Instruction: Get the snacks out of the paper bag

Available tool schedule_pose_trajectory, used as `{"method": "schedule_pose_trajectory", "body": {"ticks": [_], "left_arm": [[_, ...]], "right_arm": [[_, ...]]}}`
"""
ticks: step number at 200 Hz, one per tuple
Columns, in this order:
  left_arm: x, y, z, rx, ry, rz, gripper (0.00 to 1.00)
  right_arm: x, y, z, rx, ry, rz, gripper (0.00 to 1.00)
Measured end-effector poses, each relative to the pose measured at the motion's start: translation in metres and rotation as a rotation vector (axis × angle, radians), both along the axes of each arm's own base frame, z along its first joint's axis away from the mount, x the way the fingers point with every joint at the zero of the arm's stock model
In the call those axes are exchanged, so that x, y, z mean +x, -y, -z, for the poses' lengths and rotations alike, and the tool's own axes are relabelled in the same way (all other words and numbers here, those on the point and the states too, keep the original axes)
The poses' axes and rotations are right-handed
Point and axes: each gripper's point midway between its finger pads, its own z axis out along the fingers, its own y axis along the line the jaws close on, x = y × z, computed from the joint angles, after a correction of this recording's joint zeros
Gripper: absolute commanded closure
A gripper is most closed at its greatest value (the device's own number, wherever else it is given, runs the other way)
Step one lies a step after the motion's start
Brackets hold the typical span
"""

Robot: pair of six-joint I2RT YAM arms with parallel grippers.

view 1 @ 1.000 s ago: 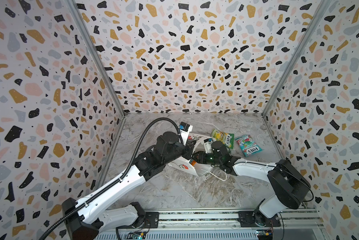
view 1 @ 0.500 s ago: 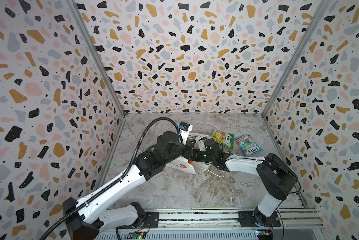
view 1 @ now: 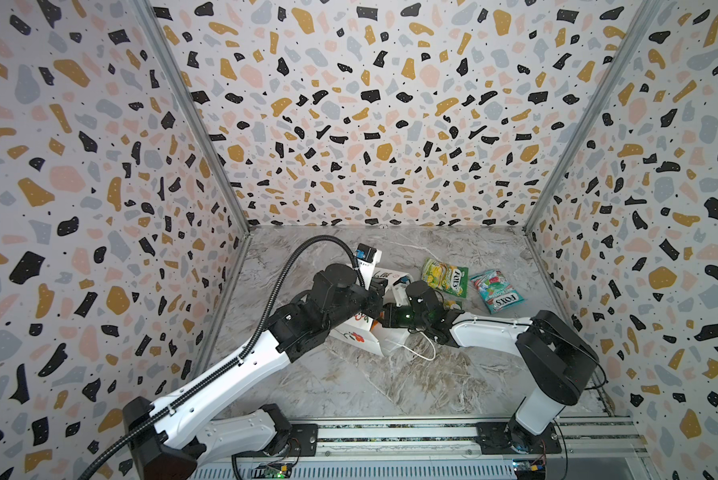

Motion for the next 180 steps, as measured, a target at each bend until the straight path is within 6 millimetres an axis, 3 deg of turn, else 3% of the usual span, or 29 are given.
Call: {"method": "schedule_pose_trajectory", "body": {"ticks": [23, 41, 69, 102, 142, 180], "left_arm": [[0.002, -0.006, -0.003, 0.003, 0.014, -0.030, 1.00], [0.001, -0.007, -0.006, -0.003, 0.018, -0.028, 1.00], [-0.003, -0.003, -0.006, -0.012, 0.012, -0.001, 1.00], [-0.005, 0.000, -0.008, -0.024, 0.012, 0.020, 1.00], [-0.008, 0.005, -0.011, -0.044, 0.011, 0.052, 1.00], [-0.010, 0.008, -0.012, -0.051, 0.010, 0.066, 1.00]], "right_arm": [[-0.002, 0.011, -0.019, 0.005, 0.051, 0.025, 1.00], [-0.002, 0.018, -0.023, 0.004, 0.065, 0.037, 1.00], [-0.004, 0.018, -0.014, -0.019, 0.059, 0.013, 0.74], [-0.011, 0.011, 0.005, -0.068, 0.050, -0.043, 0.63], [-0.014, -0.001, 0.015, -0.116, 0.054, -0.089, 0.60], [-0.009, -0.003, 0.027, -0.156, 0.034, -0.071, 0.65]]}}
